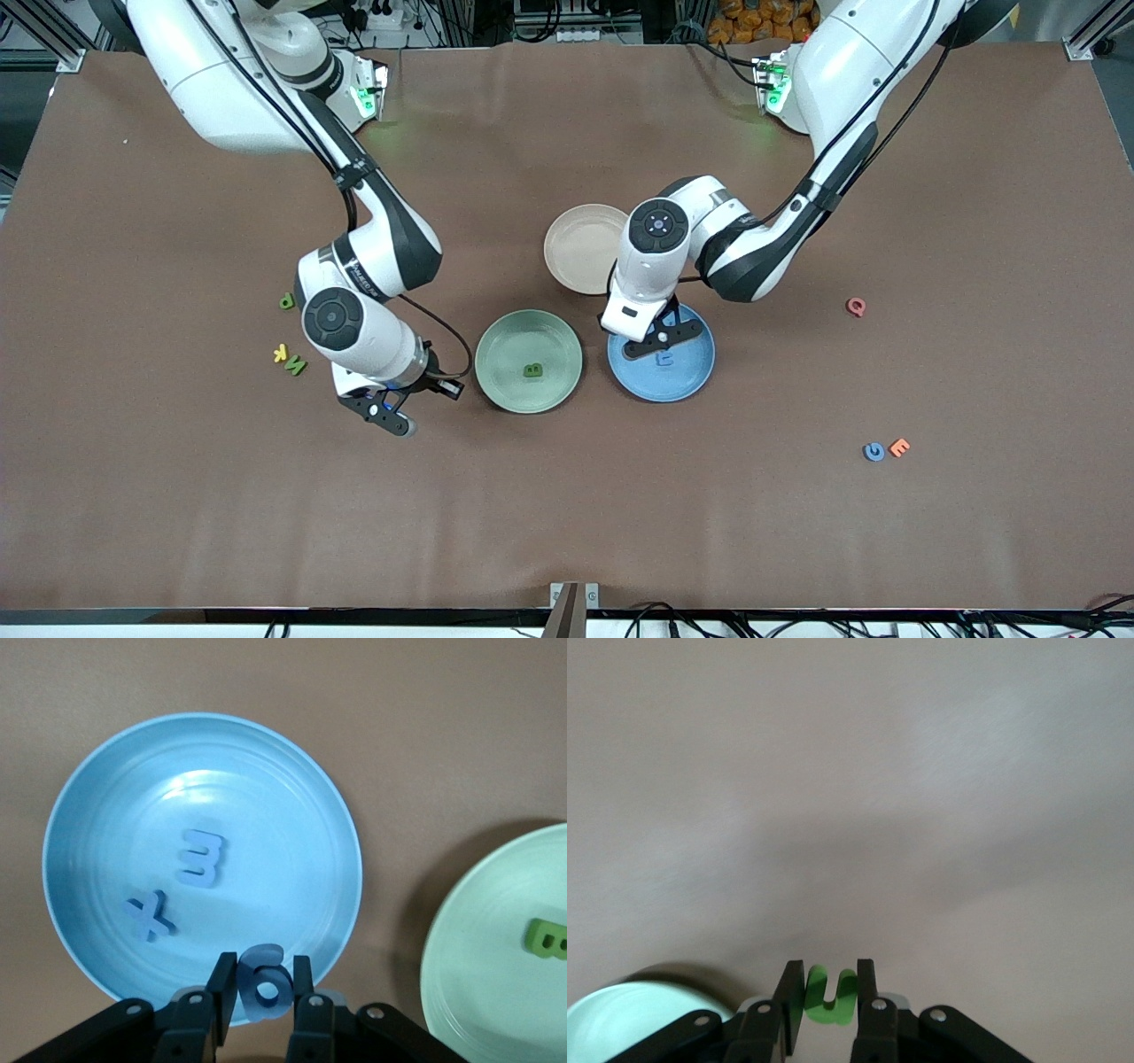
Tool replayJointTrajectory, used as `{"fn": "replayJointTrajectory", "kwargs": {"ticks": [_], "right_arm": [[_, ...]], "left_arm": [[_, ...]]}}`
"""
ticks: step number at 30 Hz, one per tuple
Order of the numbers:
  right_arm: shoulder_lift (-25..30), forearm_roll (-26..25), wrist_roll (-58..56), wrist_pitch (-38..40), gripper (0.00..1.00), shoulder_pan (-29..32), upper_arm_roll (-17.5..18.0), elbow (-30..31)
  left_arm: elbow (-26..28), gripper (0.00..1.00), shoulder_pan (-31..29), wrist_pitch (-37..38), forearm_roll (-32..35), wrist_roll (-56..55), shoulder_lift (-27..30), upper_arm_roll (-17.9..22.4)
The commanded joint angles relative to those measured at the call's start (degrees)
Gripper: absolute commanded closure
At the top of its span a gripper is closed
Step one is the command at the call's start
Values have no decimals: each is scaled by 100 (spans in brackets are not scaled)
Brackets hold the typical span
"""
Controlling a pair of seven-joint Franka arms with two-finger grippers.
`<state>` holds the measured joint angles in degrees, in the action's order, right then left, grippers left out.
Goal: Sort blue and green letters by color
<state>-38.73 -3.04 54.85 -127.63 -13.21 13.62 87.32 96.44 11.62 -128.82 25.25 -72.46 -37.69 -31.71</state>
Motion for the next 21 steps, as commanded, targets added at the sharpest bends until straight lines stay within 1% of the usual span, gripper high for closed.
{"fn": "replayJointTrajectory", "kwargs": {"ticks": [1, 2, 9, 13, 15, 21], "right_arm": [[-196, 128, 543, 54, 85, -94, 0, -189], [-197, 128, 648, 54, 85, -94, 0, -181], [-223, 137, 1088, 45, 84, -296, 0, -180], [-249, 189, 1238, 45, 84, -481, -9, -189], [-258, 233, 1282, 45, 84, -525, -9, -189], [-346, 278, 1458, 36, 84, -700, -9, -189]], "left_arm": [[-73, 9, -37, 120, -99, 57, 8, 7], [-73, 0, -37, 120, -90, 92, 16, 7], [-56, 0, -55, 120, -99, 145, 43, 7], [-47, 0, -134, 129, -99, 565, 78, 25], [-29, 0, -274, 129, -99, 829, 96, 34], [-20, 0, -985, 199, -90, 1620, 131, 34]]}}
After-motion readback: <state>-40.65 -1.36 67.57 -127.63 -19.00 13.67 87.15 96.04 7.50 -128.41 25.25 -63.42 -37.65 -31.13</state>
